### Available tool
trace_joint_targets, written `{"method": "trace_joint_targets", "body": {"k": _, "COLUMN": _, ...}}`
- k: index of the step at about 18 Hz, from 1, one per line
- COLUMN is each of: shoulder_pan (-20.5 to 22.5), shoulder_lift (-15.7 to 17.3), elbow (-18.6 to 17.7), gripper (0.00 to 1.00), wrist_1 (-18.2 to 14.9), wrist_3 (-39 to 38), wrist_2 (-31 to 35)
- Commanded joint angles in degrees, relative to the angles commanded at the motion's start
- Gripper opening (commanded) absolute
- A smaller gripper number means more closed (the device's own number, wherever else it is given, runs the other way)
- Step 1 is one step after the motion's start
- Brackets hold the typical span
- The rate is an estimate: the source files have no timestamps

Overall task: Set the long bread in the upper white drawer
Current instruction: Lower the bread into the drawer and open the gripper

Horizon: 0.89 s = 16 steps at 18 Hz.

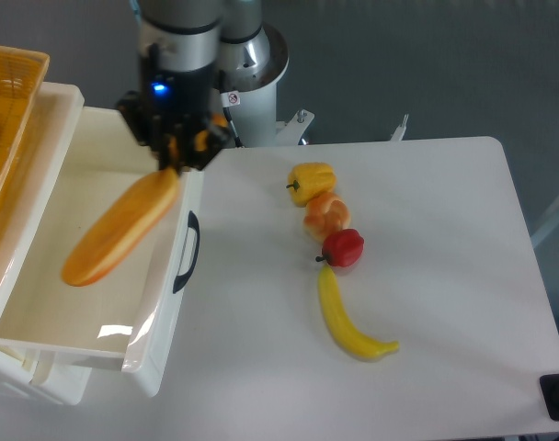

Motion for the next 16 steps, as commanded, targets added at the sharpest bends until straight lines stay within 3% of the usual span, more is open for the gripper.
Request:
{"method": "trace_joint_targets", "body": {"k": 2, "shoulder_pan": -0.6, "shoulder_lift": -0.3, "elbow": -1.1, "gripper": 0.18, "wrist_1": 1.3, "wrist_3": 0.0, "wrist_2": 0.0}}
{"method": "trace_joint_targets", "body": {"k": 7, "shoulder_pan": -2.0, "shoulder_lift": -2.5, "elbow": -1.3, "gripper": 0.57, "wrist_1": 1.7, "wrist_3": 0.2, "wrist_2": -0.1}}
{"method": "trace_joint_targets", "body": {"k": 9, "shoulder_pan": -2.0, "shoulder_lift": -2.5, "elbow": -1.3, "gripper": 0.88, "wrist_1": 1.7, "wrist_3": 0.6, "wrist_2": -0.1}}
{"method": "trace_joint_targets", "body": {"k": 12, "shoulder_pan": -2.0, "shoulder_lift": -2.5, "elbow": -1.4, "gripper": 0.99, "wrist_1": 1.3, "wrist_3": 0.5, "wrist_2": 0.0}}
{"method": "trace_joint_targets", "body": {"k": 16, "shoulder_pan": -2.1, "shoulder_lift": -2.2, "elbow": -1.3, "gripper": 1.0, "wrist_1": 1.2, "wrist_3": 0.7, "wrist_2": -0.1}}
